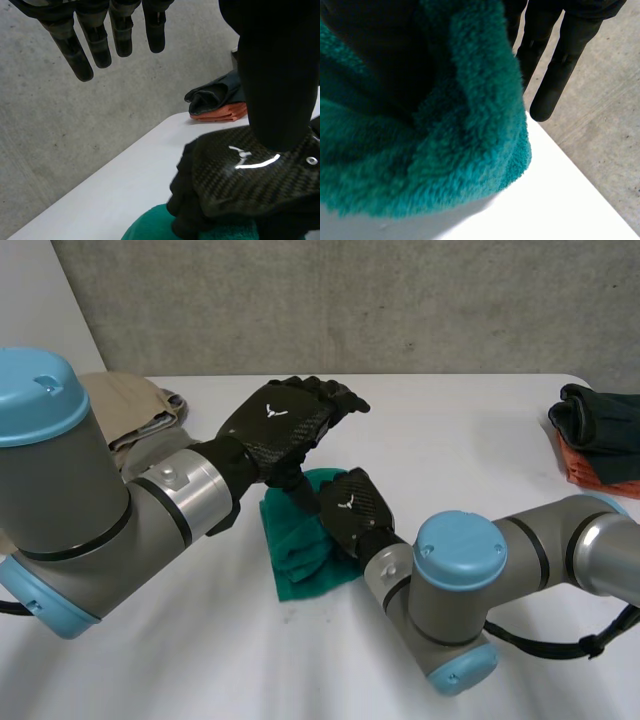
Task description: Fold the laundry.
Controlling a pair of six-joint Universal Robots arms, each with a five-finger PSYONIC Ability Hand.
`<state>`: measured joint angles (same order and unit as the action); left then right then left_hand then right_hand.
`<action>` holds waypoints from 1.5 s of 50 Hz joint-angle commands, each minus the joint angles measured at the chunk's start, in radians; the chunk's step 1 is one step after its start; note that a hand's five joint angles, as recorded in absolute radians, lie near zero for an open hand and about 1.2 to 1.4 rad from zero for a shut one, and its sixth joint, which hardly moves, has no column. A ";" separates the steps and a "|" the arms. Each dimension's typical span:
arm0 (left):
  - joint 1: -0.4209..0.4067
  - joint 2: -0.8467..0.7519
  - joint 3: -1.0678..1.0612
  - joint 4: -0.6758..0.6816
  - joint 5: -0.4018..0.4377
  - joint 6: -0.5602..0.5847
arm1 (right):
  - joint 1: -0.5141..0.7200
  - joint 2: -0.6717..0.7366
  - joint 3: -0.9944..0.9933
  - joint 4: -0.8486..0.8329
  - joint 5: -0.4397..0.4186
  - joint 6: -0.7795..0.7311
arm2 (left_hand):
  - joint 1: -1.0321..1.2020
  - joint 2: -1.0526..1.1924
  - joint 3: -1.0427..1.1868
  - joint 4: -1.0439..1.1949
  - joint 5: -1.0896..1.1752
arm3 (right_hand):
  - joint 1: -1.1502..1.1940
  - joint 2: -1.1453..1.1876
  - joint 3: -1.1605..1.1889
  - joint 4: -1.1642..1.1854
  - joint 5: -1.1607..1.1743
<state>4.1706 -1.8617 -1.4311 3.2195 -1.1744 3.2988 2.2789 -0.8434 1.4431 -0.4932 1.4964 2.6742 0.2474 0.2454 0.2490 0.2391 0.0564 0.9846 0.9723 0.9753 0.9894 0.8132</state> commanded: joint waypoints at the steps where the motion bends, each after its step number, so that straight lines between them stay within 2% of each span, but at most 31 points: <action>1: 0.008 0.009 0.000 0.000 -0.001 -0.001 | -0.004 -0.009 -0.027 0.093 -0.001 0.007 | 0.007 0.009 0.006 0.015 0.024 | -0.285 -0.273 -0.276 -0.290 -0.288; 7: 0.013 0.009 0.000 0.000 -0.001 -0.001 | -0.033 -0.049 0.029 0.159 -0.008 0.013 | 0.004 0.006 0.003 0.013 0.021 | -0.459 -0.446 -0.449 -0.463 -0.462; 13: 0.013 0.007 -0.002 0.000 -0.001 -0.001 | -0.047 -0.089 0.077 0.160 -0.013 0.015 | 0.004 0.006 0.003 0.013 0.021 | -0.512 -0.500 -0.503 -0.517 -0.515; 22: 0.011 0.006 -0.003 -0.001 0.001 -0.002 | -0.050 -0.054 0.070 0.157 -0.047 0.015 | 0.004 0.006 0.003 0.013 0.021 | -0.518 -0.506 -0.509 -0.523 -0.521; 56: 0.013 0.004 -0.006 0.000 0.001 -0.002 | -0.039 0.047 -0.067 0.148 -0.045 0.012 | 0.004 0.006 0.003 0.013 0.021 | -0.415 -0.403 -0.406 -0.420 -0.418; 59: 0.013 0.004 -0.006 0.000 0.001 -0.002 | -0.039 0.061 -0.085 0.148 -0.047 0.013 | 0.007 0.009 0.006 0.015 0.024 | -0.234 -0.222 -0.225 -0.239 -0.237; 60: 0.013 0.004 -0.006 0.000 0.001 -0.002 | -0.039 0.066 -0.090 0.145 -0.047 0.015 | 0.007 0.009 0.006 0.015 0.024 | -0.094 -0.081 -0.084 -0.098 -0.097; 61: 0.014 0.004 -0.006 0.000 0.001 -0.002 | -0.039 0.072 -0.102 0.139 -0.048 0.015 | 0.007 0.009 0.006 0.015 0.024 | 0.210 0.222 0.219 0.205 0.207; 62: 0.014 0.004 -0.006 0.000 0.001 -0.002 | -0.039 0.075 -0.108 0.133 -0.048 0.015 | 0.007 0.009 0.006 0.015 0.024 | 0.373 0.385 0.382 0.368 0.370; 68: 0.016 0.012 -0.002 0.000 0.001 -0.002 | -0.068 0.050 -0.162 0.053 -0.044 0.047 | 0.007 0.009 0.006 0.015 0.024 | 0.412 0.424 0.421 0.407 0.409; 75: 0.025 0.055 0.018 0.003 -0.001 -0.002 | -0.185 -0.058 -0.308 0.005 -0.050 0.145 | 0.007 0.009 0.006 0.015 0.024 | 0.412 0.424 0.421 0.407 0.409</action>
<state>4.1879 -1.8421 -1.4271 3.2211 -1.1740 3.2965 2.1782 -0.8338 1.2345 -0.4583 1.4506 2.7542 0.2474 0.2454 0.2490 0.2391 0.0564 1.0220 1.1488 1.1345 1.1894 0.9176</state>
